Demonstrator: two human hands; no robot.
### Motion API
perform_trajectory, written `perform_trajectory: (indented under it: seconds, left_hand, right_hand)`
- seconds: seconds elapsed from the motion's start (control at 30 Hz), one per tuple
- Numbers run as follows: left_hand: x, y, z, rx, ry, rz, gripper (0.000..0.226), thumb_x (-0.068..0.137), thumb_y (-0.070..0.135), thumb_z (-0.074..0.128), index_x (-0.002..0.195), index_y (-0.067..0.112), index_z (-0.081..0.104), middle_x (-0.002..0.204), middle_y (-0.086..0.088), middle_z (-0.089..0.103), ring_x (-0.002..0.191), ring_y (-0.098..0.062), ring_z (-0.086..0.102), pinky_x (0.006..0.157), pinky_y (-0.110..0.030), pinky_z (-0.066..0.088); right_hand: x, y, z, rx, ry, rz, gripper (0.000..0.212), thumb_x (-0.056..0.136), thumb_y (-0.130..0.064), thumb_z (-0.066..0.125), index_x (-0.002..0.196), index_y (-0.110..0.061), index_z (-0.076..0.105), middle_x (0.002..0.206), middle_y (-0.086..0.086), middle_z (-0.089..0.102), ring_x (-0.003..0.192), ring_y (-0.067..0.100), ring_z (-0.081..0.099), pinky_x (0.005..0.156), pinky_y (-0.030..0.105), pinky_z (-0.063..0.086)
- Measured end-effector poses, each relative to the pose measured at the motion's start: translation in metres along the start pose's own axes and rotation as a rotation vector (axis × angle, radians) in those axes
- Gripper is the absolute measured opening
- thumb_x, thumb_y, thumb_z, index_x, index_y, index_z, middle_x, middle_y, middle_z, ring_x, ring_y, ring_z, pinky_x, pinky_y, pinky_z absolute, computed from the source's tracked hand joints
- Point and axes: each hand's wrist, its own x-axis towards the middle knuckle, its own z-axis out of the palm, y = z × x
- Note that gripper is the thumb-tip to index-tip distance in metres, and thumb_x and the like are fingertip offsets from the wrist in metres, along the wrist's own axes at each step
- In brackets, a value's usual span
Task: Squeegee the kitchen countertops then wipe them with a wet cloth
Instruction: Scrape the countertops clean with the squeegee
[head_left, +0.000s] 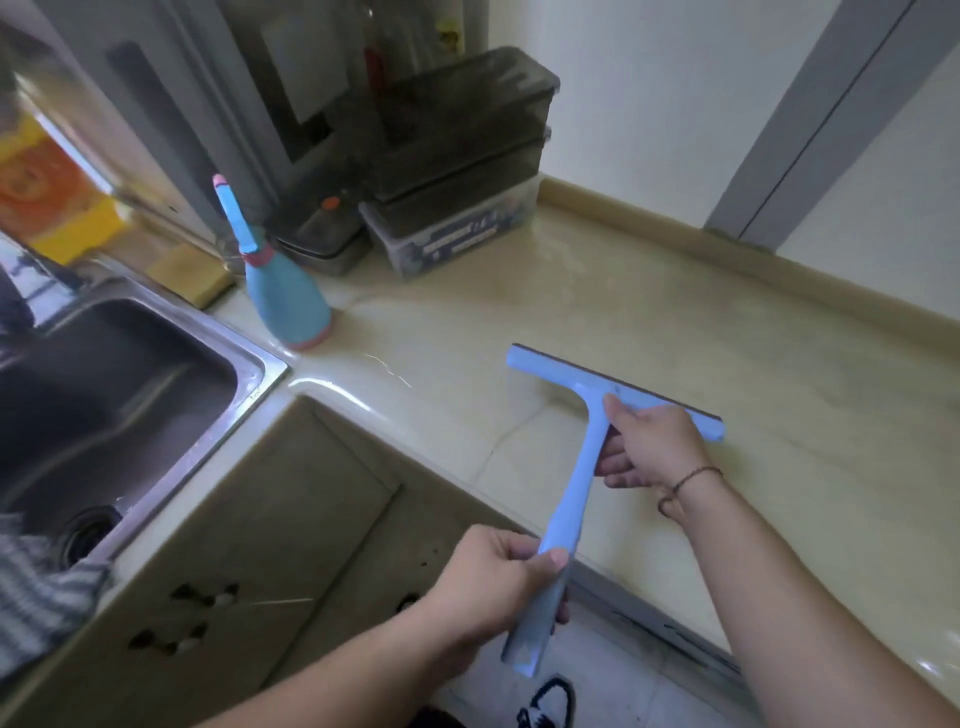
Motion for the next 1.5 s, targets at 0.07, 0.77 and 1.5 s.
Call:
perform_trajectory:
  seconds: [0.07,0.77,1.5]
  left_hand:
    - [0.019,0.018,-0.021,-0.014,0.019,0.006,0.030,0.093,0.020,0.061,0.075,-0.002,0.069,0.067,-0.019,0.064,0.057,-0.024,0.058,0.058,-0.027,0.048]
    - [0.002,-0.007,-0.100,0.056,0.000,-0.065,0.027,0.092,0.016,0.062,0.072,0.000,0.071,0.063,-0.011,0.066,0.055,-0.019,0.062,0.061,-0.028,0.052]
    - [0.034,0.059,-0.175,0.079,0.078,0.097,0.035,0.092,0.025,0.063,0.069,0.000,0.070,0.062,-0.013,0.067,0.057,-0.021,0.059,0.062,-0.028,0.047]
  right_hand:
    - [0.022,-0.020,0.019,0.007,-0.014,-0.003,0.040,0.099,-0.034,0.052,0.076,-0.002,0.061,0.056,0.012,0.064,0.041,0.018,0.063,0.040,0.025,0.051]
    - [0.016,0.008,0.109,0.000,0.011,0.140,0.045,0.098,-0.033,0.054,0.076,0.006,0.061,0.059,0.022,0.063,0.041,0.027,0.059,0.039,0.029,0.049]
    - [0.063,-0.082,0.170,0.011,-0.024,-0.021,0.041,0.099,-0.034,0.052,0.074,-0.002,0.060,0.057,0.015,0.062,0.037,0.018,0.061,0.034,0.022,0.045]
